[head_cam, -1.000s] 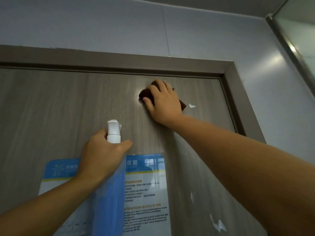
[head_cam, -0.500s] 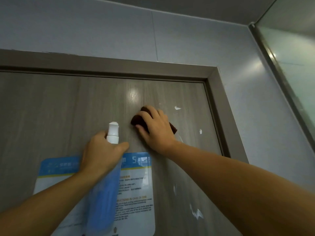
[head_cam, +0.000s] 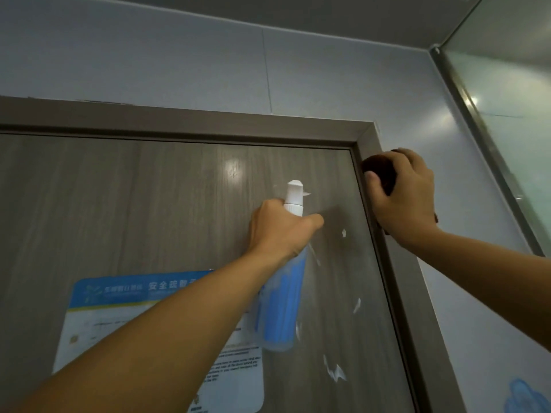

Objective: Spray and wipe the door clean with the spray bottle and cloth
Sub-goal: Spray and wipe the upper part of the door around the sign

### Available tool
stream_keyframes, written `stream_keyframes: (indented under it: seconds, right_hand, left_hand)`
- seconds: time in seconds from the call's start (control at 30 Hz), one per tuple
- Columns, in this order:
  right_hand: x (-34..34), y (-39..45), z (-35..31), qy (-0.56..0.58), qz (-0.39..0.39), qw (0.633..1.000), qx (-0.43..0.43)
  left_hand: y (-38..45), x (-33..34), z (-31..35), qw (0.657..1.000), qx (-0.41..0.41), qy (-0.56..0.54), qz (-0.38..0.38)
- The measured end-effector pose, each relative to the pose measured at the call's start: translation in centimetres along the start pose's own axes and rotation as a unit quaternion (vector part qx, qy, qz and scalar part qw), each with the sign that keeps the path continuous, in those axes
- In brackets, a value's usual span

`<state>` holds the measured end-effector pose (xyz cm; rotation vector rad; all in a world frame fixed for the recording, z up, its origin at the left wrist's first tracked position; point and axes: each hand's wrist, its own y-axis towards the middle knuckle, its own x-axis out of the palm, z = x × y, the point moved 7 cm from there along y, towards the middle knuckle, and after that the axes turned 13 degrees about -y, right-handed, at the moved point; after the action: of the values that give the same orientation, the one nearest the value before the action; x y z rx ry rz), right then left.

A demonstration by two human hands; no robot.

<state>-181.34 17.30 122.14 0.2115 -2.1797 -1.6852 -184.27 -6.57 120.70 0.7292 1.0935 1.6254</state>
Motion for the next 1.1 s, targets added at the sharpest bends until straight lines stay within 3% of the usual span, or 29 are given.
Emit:
stream_keyframes:
  seconds: [0.23,0.53,0.77,1.1]
  right_hand:
    - [-0.8,-0.4,3.4,0.001,-0.009,1.0,0.0]
    - [2.5,-0.4,1.0,0.023,-0.032,0.997,-0.069]
    - [7.7,1.7,-1.1,0.024,-0.097,0.99,-0.104]
    - [14.9,5.2,-2.6,-0.02,-0.102,0.993,-0.062]
  left_hand:
    - [0.1,1.3,0.2,1.0,0.005,-0.016,0.021]
    - [-0.1,0.5,0.3,0.999,0.037,0.024,0.014]
    - [0.2,-5.2,-1.4,0.997,0.034,0.06,0.042]
    - [-0.6,-12.1,-5.0,0.992,0.006,0.118,0.048]
